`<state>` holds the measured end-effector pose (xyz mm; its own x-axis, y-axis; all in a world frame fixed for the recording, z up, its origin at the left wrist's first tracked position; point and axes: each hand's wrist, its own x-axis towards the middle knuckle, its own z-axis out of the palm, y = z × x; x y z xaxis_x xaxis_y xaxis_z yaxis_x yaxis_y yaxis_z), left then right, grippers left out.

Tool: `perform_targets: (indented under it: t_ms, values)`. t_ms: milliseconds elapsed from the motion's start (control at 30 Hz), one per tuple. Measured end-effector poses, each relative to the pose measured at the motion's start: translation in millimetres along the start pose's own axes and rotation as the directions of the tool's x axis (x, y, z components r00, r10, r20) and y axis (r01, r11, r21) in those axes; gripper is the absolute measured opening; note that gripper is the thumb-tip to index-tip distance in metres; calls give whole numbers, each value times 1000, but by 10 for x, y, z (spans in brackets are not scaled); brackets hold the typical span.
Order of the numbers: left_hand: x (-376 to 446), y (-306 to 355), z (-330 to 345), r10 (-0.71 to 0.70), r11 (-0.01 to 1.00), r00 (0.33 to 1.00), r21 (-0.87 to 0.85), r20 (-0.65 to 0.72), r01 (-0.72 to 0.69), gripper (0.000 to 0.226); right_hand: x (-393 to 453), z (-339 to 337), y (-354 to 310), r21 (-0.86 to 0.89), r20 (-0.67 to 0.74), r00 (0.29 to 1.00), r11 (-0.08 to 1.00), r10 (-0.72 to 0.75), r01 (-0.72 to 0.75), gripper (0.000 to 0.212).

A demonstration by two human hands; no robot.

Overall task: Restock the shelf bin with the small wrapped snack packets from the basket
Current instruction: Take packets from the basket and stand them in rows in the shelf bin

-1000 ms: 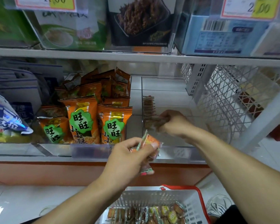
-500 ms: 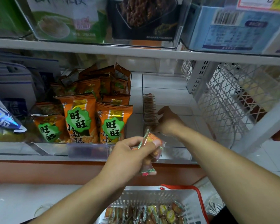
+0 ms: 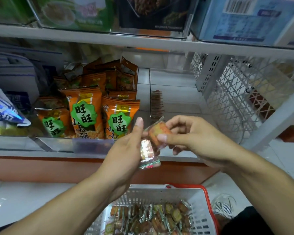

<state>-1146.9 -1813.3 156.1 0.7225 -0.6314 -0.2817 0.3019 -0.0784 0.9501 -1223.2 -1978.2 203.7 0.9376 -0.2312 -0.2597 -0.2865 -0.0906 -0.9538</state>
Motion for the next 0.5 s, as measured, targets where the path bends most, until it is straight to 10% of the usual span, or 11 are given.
perform_targets:
  t_ms: [300, 500]
  values:
    - [-49, 9, -8, 275, 960, 884, 60, -377, -273, 69, -136, 574, 221, 358, 134, 979, 914, 152, -191, 39]
    - [-62, 49, -35, 266, 962, 908, 27, -324, -272, 73, -88, 498, 242, 117, -19, 993, 987, -112, 114, 30]
